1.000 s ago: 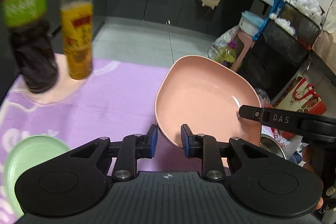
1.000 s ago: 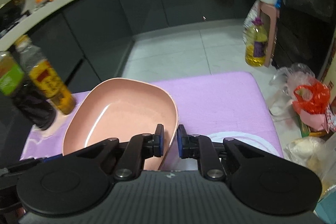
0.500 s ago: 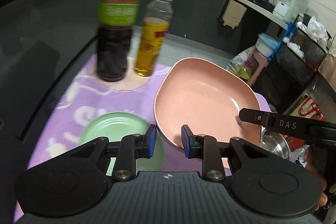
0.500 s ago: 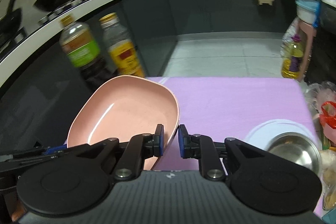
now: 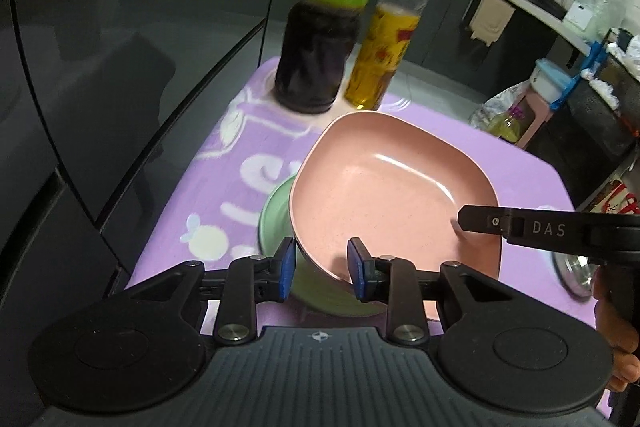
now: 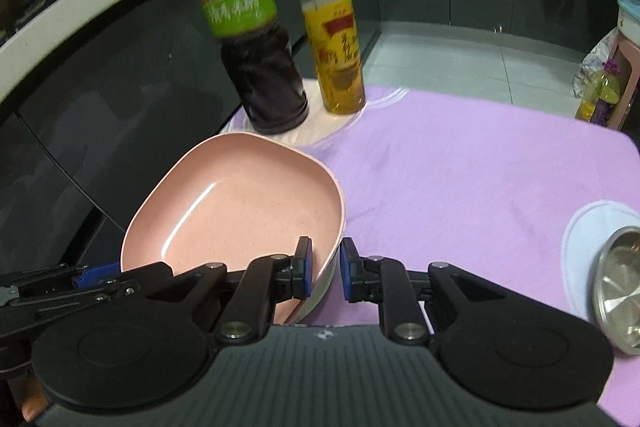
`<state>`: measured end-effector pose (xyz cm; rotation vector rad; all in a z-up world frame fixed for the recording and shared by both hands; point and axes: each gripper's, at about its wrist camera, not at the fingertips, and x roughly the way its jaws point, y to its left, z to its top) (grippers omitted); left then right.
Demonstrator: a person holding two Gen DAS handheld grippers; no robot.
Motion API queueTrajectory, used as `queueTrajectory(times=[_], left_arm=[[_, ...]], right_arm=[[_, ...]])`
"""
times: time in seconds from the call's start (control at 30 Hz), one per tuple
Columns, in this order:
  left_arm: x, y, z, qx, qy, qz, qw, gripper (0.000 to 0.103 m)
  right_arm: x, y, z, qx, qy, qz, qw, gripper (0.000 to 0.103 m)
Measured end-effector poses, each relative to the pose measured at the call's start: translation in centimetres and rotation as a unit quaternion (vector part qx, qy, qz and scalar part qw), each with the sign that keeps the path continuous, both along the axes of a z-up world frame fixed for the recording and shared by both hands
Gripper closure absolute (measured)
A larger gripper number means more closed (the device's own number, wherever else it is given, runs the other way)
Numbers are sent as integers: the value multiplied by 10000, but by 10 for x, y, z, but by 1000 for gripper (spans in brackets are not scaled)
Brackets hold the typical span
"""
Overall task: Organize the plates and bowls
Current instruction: 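Carry the pink square dish onto the green plate and open both grippers, then move both grippers to the steel bowl on the white saucer and grasp its rim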
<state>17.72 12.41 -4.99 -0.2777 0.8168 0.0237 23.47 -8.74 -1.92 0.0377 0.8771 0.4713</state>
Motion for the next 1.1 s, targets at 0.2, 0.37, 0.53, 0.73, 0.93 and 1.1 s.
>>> queueTrajectory(times=[0.2,0.37,0.53,0.73,0.93,1.1], left_arm=[[11,6,-17,-46,205,-25,9998,77],[11,19,-12,-75,151,87,9998,73],[7,29,-1,0,-11,302,9995,72],[9,22,5,-6,-36,181,9998,72],[13,9,17,98,-122,82,9998,72],[16,-4,24,192,-139,-38,9997,72]], right_arm=[[5,12,-15,-172,176,-64,9997,92],[12,12,-20,-244,108,-202,9994,92],[10,1,-15,-120,72,-256,9996,92],[5,-10,-10,-43,41,-282,9996,92],[3,-28,-3,-3,-58,-399,9992,91],[3,-50,1,50,-86,-584,9982,86]])
